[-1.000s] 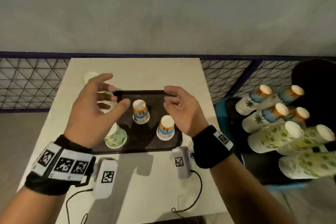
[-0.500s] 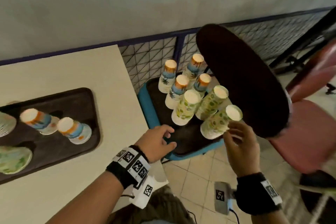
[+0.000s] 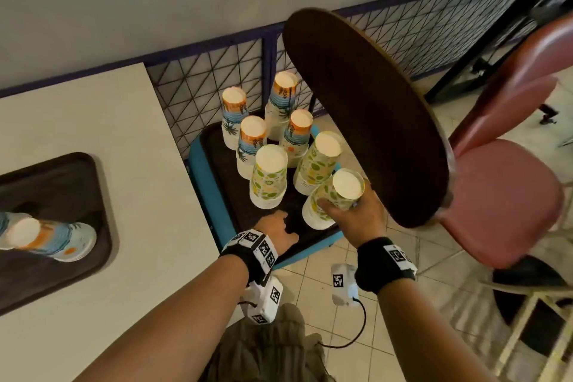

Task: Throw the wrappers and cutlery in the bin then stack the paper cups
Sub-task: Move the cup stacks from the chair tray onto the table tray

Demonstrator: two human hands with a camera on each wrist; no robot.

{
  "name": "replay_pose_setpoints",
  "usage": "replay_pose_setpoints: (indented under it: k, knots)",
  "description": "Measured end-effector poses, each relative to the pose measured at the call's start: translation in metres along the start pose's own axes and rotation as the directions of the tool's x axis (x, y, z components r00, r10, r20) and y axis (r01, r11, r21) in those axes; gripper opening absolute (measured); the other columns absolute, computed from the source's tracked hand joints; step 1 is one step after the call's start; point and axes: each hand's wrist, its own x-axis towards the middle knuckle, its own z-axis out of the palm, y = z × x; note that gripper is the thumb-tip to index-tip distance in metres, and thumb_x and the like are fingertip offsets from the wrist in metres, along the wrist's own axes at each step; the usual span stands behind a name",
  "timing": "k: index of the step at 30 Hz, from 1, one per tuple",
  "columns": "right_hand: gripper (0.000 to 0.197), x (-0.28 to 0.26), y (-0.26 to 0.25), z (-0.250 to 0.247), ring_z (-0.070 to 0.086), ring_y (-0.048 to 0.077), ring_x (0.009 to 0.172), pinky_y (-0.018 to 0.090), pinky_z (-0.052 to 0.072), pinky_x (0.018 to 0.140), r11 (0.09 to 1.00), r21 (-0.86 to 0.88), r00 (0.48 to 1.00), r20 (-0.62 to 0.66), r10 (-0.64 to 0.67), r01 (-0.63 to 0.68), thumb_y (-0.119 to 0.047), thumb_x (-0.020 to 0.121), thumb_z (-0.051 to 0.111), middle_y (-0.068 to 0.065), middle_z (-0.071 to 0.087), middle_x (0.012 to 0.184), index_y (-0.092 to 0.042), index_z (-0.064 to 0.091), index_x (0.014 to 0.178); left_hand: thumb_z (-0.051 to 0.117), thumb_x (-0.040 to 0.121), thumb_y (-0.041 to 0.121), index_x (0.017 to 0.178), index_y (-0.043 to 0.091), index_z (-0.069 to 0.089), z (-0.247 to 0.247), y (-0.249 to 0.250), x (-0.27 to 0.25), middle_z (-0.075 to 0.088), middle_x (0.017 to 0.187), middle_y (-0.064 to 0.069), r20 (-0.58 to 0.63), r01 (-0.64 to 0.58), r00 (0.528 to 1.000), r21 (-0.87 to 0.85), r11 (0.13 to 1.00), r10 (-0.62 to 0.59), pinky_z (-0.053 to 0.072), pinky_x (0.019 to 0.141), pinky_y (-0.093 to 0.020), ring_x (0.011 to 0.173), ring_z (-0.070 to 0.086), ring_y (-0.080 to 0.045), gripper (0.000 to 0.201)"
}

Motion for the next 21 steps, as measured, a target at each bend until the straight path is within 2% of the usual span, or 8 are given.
replay_pose_setpoints:
  k: [4, 6, 9, 11, 14, 16, 19, 21]
  knots:
    - [0.074, -0.003, 0.011, 0.007, 0.062, 0.008, 0.112, 0.034, 0.055, 0.096, 0.997, 0.065, 0.999, 0.007, 0.047, -0.047, -0.046, 0.066, 0.09, -0.015, 0.065, 0.122, -0.033, 0.055, 0.13, 0.069, 0.091, 0.032, 0.152, 0.005, 0.036, 0.005, -0.001, 0.006, 0.053, 0.148, -0.014, -0.005, 0.057, 0.998, -0.121, 0.991, -0.058, 0.04, 0.112, -0.032, 0.136, 0.052, -0.029, 0.075]
    - [0.078, -0.007, 0.014, 0.011, 0.064, 0.008, 0.111, 0.037, 0.057, 0.096, 0.995, 0.082, 0.998, -0.011, 0.064, -0.063, -0.052, 0.064, 0.088, -0.014, 0.067, 0.121, -0.032, 0.054, 0.132, 0.072, 0.08, 0.044, 0.151, 0.007, 0.039, 0.007, -0.004, 0.012, 0.055, 0.147, -0.016, 0.015, 0.079, 0.997, -0.2, 0.977, -0.078, 0.042, 0.113, -0.04, 0.134, 0.054, -0.031, 0.087]
    - [0.081, -0.017, 0.013, 0.017, 0.062, 0.008, 0.11, 0.03, 0.055, 0.094, 0.997, 0.055, 0.998, -0.004, 0.061, -0.06, -0.049, 0.066, 0.089, -0.012, 0.064, 0.123, -0.028, 0.05, 0.135, 0.066, 0.054, 0.06, 0.116, 0.01, 0.065, 0.015, -0.018, 0.03, 0.072, 0.117, -0.016, 0.018, 0.046, 0.999, -0.308, 0.95, -0.043, 0.055, 0.097, -0.051, 0.109, 0.068, -0.038, 0.079]
    - [0.084, -0.022, 0.015, 0.021, 0.058, 0.007, 0.11, 0.023, 0.05, 0.09, 0.997, 0.044, 0.998, 0.024, 0.061, -0.062, -0.039, 0.068, 0.091, -0.01, 0.062, 0.125, -0.024, 0.048, 0.138, 0.065, 0.049, 0.06, 0.107, 0.012, 0.07, 0.016, -0.023, 0.031, 0.075, 0.105, -0.016, 0.034, 0.039, 0.999, -0.342, 0.939, -0.029, 0.058, 0.091, -0.053, 0.1, 0.07, -0.04, 0.075]
    - [0.089, -0.025, 0.019, 0.024, 0.06, 0.009, 0.113, 0.028, 0.053, 0.094, 0.997, 0.05, 0.996, 0.063, 0.059, -0.062, -0.036, 0.066, 0.093, -0.009, 0.062, 0.127, -0.022, 0.046, 0.14, 0.066, 0.052, 0.055, 0.108, 0.013, 0.073, 0.007, -0.02, 0.011, 0.076, 0.101, -0.013, 0.029, 0.022, 1.0, -0.374, 0.927, -0.012, 0.058, 0.09, -0.049, 0.094, 0.07, -0.037, 0.071]
    - [0.085, -0.028, 0.019, 0.023, 0.063, 0.006, 0.109, 0.034, 0.056, 0.096, 0.993, 0.087, 0.994, 0.077, 0.076, -0.083, -0.035, 0.066, 0.093, -0.011, 0.064, 0.121, -0.022, 0.048, 0.136, 0.068, 0.061, 0.048, 0.108, 0.013, 0.074, -0.002, -0.019, -0.006, 0.077, 0.097, -0.008, 0.017, 0.008, 1.0, -0.406, 0.914, -0.001, 0.056, 0.09, -0.045, 0.088, 0.069, -0.028, 0.059]
    - [0.078, -0.036, 0.011, 0.02, 0.066, 0.006, 0.106, 0.035, 0.059, 0.092, 0.991, 0.124, 0.997, 0.07, 0.033, -0.042, -0.04, 0.066, 0.091, -0.012, 0.067, 0.118, -0.022, 0.052, 0.131, 0.07, 0.072, 0.04, 0.113, 0.018, 0.075, -0.015, -0.022, -0.03, 0.079, 0.105, -0.002, -0.027, -0.034, 0.999, -0.398, 0.917, 0.025, 0.055, 0.097, -0.04, 0.098, 0.072, -0.017, 0.048]
    - [0.083, -0.043, 0.0, 0.018, 0.067, 0.006, 0.108, 0.033, 0.06, 0.089, 0.986, 0.168, 0.997, 0.069, -0.025, 0.013, -0.049, 0.062, 0.088, -0.011, 0.068, 0.119, -0.021, 0.053, 0.131, 0.073, 0.075, 0.039, 0.116, 0.026, 0.075, -0.029, -0.025, -0.048, 0.079, 0.106, 0.004, -0.065, -0.072, 0.997, -0.387, 0.919, 0.051, 0.055, 0.098, -0.037, 0.102, 0.072, -0.011, 0.043]
